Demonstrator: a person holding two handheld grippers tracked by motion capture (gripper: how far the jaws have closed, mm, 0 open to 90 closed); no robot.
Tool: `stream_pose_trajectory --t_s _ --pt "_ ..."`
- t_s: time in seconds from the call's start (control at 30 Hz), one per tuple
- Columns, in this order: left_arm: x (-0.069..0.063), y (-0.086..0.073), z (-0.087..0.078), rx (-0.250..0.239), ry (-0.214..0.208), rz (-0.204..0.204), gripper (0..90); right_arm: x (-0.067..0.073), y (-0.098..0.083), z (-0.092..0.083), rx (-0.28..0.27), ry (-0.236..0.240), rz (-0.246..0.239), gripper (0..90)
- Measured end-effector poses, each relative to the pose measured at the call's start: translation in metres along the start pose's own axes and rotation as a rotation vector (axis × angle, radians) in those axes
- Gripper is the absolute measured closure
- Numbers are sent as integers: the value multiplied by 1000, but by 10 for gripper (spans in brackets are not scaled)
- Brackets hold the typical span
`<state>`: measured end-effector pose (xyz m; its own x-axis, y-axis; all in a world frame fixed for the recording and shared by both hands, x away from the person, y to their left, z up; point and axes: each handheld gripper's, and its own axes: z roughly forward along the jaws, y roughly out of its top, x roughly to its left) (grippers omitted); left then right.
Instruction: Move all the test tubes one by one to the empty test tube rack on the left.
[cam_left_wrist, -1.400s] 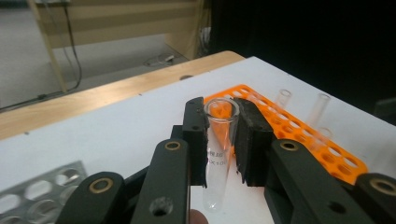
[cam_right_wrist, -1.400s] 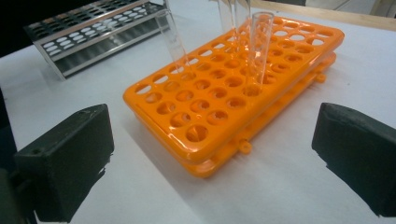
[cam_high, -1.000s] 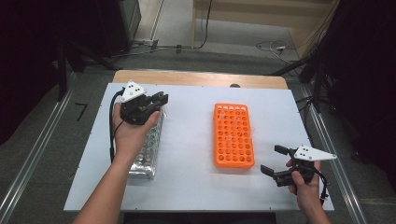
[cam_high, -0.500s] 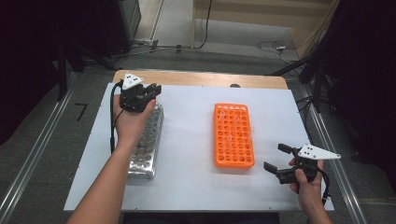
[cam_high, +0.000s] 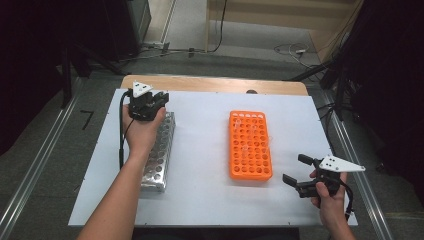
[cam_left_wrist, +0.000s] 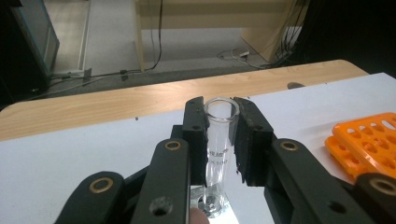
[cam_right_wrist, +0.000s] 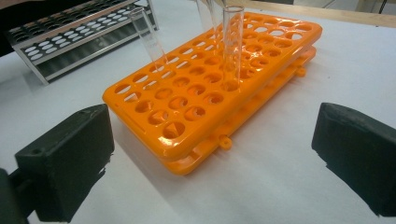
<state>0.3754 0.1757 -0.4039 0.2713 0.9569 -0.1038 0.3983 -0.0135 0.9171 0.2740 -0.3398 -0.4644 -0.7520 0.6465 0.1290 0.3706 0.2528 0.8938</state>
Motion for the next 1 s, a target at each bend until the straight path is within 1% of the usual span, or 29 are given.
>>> stream_pose_trajectory --t_s 0.1,0.23,0.3,0.37,0.47,0.63,0.77,0.9,1.0 --pt "0 -3 3 15 3 9 763 0 0 1 0 1 2 0" --pt "2 -8 7 25 6 -3 763 1 0 2 6 2 -3 0" --pt "2 -11 9 42 5 -3 763 1 0 2 5 3 -2 0" --pt "2 -13 11 48 7 -5 763 0 0 2 6 2 -4 0" --pt "2 -14 13 57 7 -13 763 0 -1 3 7 3 -3 0" --pt "2 -16 16 91 8 -23 762 1 -1 4 7 6 -6 0" --pt "1 -16 17 103 13 -26 760 1 -1 4 7 7 -6 0" --pt "1 -18 19 131 10 -21 759 1 -1 5 7 9 -2 0" --pt "2 -18 20 145 5 -18 759 1 0 7 10 6 -13 0"
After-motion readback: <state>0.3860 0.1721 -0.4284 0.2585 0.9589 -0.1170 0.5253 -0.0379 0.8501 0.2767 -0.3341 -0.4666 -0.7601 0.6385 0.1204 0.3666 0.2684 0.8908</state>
